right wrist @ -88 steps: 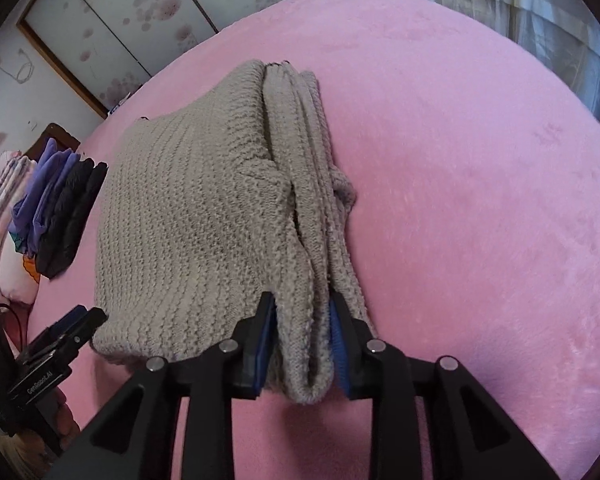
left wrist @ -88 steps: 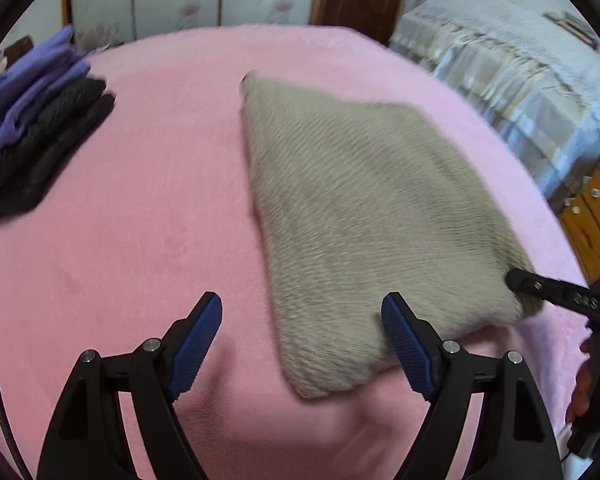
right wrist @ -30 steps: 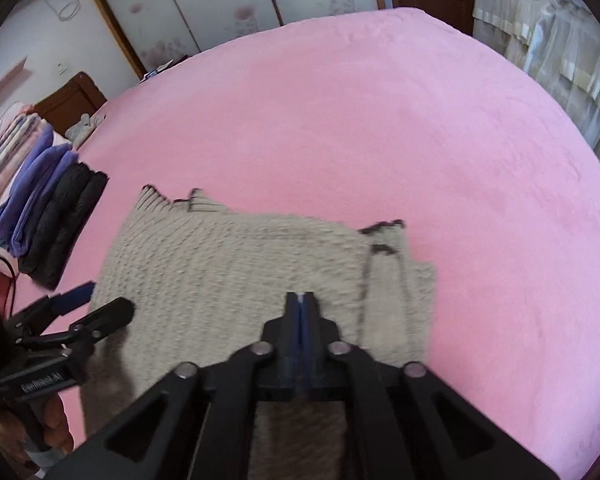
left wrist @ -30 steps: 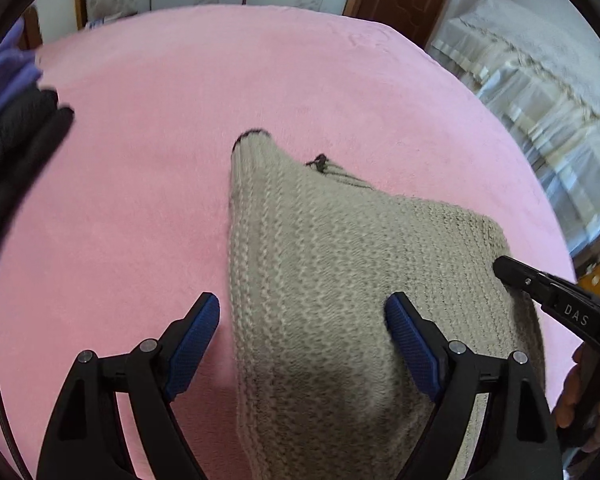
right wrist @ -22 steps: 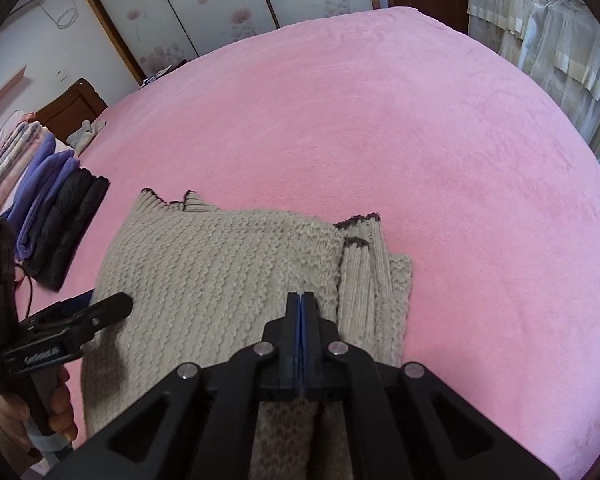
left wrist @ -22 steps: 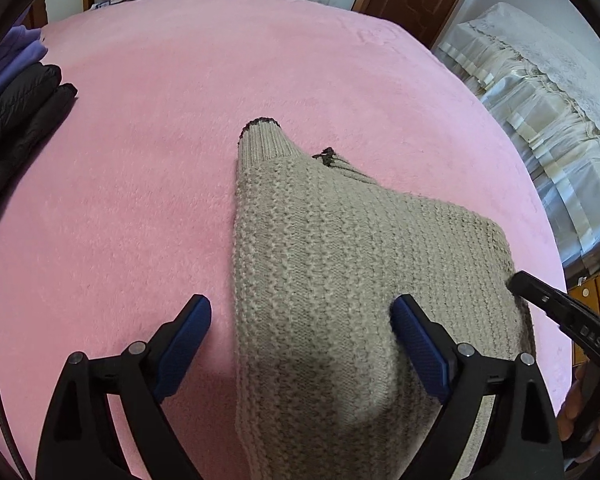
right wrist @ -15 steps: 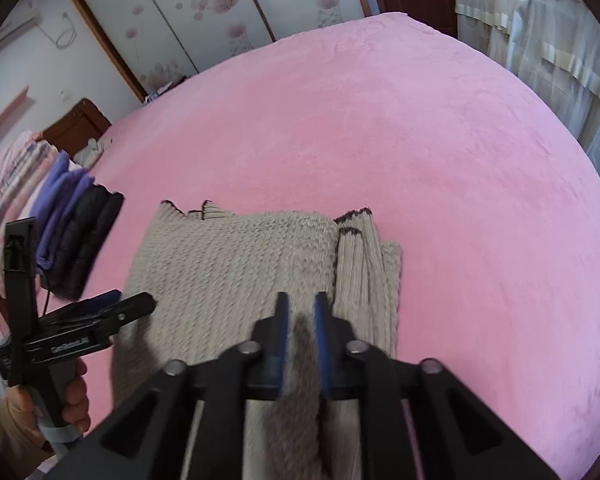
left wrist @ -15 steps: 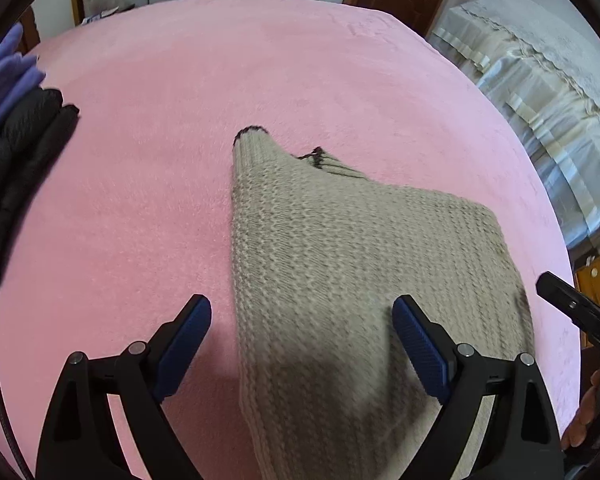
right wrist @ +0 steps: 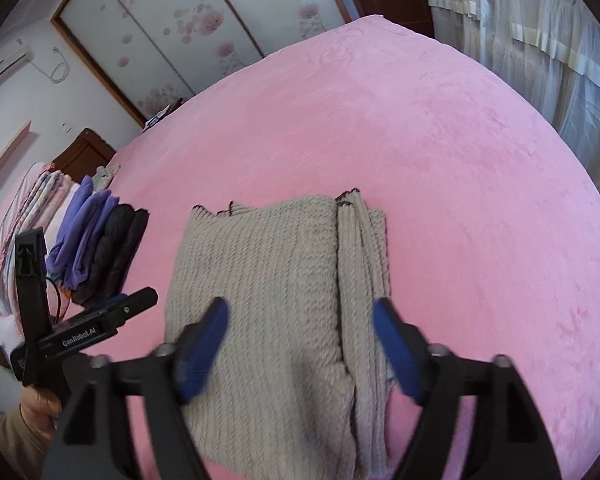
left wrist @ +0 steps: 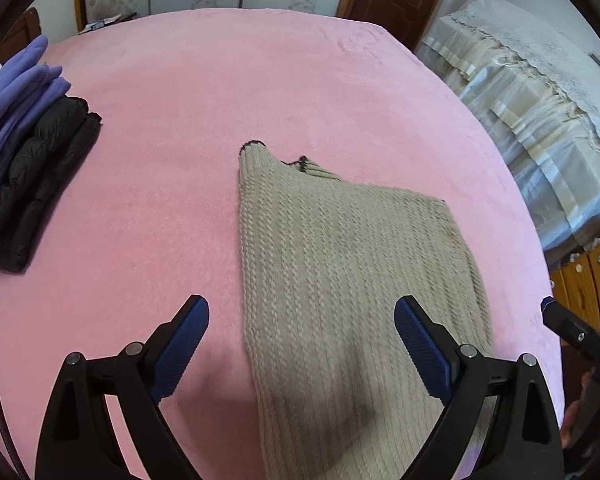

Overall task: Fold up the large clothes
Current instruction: 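Grasp the folded cardigan end with the left tool while the right tool grasps it too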

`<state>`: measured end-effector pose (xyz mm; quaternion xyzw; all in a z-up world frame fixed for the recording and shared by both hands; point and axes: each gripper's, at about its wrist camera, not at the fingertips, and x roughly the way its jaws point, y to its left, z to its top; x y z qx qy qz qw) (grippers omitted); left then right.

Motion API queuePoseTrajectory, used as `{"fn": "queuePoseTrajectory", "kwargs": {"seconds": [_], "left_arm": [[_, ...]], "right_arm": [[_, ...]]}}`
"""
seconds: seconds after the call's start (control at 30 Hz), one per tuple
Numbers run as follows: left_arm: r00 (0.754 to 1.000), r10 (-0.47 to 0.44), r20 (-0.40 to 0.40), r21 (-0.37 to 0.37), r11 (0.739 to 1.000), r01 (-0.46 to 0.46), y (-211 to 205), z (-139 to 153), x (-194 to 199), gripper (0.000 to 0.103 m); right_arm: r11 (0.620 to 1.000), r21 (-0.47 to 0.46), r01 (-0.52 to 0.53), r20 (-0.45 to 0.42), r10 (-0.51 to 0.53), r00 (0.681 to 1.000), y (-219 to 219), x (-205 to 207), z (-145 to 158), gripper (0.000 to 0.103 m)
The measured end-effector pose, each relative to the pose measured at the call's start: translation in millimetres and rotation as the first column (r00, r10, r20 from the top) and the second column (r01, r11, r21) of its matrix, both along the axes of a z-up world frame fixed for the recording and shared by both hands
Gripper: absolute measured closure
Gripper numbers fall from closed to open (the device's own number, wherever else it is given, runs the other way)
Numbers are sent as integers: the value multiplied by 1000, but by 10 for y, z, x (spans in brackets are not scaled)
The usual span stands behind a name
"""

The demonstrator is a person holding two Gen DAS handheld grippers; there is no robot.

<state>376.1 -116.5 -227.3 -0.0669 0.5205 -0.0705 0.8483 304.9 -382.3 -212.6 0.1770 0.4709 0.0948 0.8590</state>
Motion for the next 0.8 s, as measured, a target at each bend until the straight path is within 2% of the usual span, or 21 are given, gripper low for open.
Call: {"fn": "queuePoseTrajectory", "kwargs": {"seconds": [0.03, 0.13, 0.2, 0.23, 0.33, 0.43, 0.6, 0.8], "left_arm": [[1000, -3, -8, -22, 1000, 3, 31, -5, -34, 9], [999, 6, -39, -65, 998, -9, 111, -29, -144, 8], [998, 23, -51, -71, 997, -26, 175, -90, -193, 1], [998, 29, -55, -76, 997, -33, 208, -127, -217, 1], [995, 36, -90, -76, 996, -42, 275, -306, -232, 1], [989, 22, -147, -109, 993, -38, 307, -507, -186, 1], [981, 3, -192, -208, 977, -43, 319, -773, -69, 1], [974, -41, -222, -269, 963, -21, 251, -1017, 125, 1]], "right_arm": [[1000, 1, -6, 3, 6, 1000, 5, -29, -4, 9], [1000, 13, -10, -15, 10, 1000, -4, -88, -84, 8], [1000, 22, -16, -43, 17, 999, -14, -116, -179, 8], [1000, 19, -18, -53, 19, 998, -15, -122, -212, 8], [1000, 1, -23, -80, 23, 997, -35, -130, -365, 8], [1000, 17, -21, -118, 23, 993, -96, -90, -530, 8], [994, 104, -29, -185, 48, 981, -217, 62, -806, 8], [976, 213, -54, -213, 100, 972, -315, 307, -1048, 8]]}}
